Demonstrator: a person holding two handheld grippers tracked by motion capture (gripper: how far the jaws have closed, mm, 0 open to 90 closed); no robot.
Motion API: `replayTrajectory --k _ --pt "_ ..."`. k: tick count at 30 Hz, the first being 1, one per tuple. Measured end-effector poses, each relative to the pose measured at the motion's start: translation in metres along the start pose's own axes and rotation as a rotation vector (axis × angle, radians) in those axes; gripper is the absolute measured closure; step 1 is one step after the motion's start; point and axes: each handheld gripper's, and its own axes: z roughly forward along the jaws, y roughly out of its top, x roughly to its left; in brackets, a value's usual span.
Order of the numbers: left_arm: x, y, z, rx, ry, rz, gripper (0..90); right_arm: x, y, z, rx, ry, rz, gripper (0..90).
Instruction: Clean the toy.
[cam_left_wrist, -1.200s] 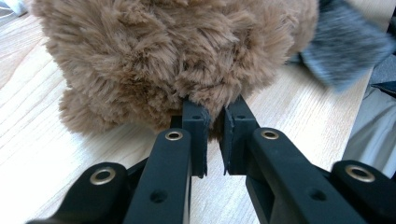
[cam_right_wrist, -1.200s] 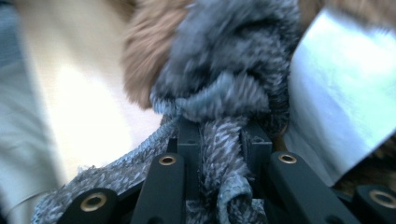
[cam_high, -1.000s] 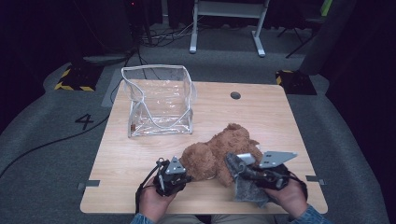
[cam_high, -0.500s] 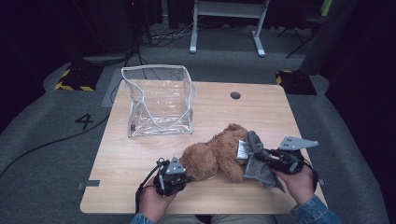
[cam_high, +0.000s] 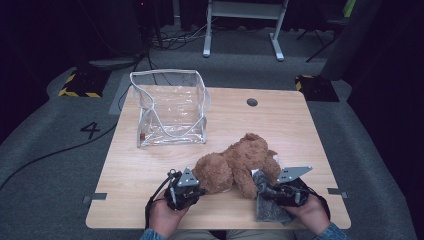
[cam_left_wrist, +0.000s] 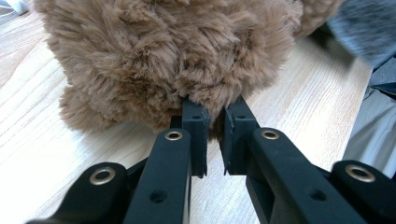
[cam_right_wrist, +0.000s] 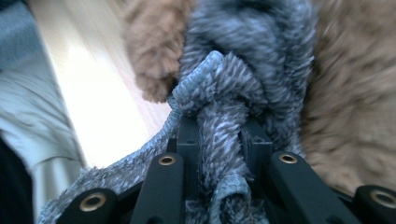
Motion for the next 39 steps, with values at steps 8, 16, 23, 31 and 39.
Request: replayTrajectory --k 8,16,23,31,39 --pt "0.001 0.0 0.0 -0.003 0.01 0.001 82.0 -0.021 0.018 -0.079 -0.281 -0.216 0.021 75.3" --pt "0.001 -0.001 -0.001 0.0 0.01 0.009 82.0 -0.039 0.025 -0.032 -0.128 -0.272 0.028 75.2" --pt "0.001 -0.001 -0.001 0.004 0.01 0.006 82.1 -0.059 -0.01 -0.024 0.014 -0.284 0.102 75.6" --pt "0.001 0.0 -0.001 0.005 0.013 0.005 82.1 -0.061 -0.029 -0.06 -0.002 -0.279 0.14 75.5" --pt "0.001 -0.001 -0.001 0.002 0.016 0.01 82.0 -0.02 0.024 -0.07 -0.19 -0.23 -0.014 75.3"
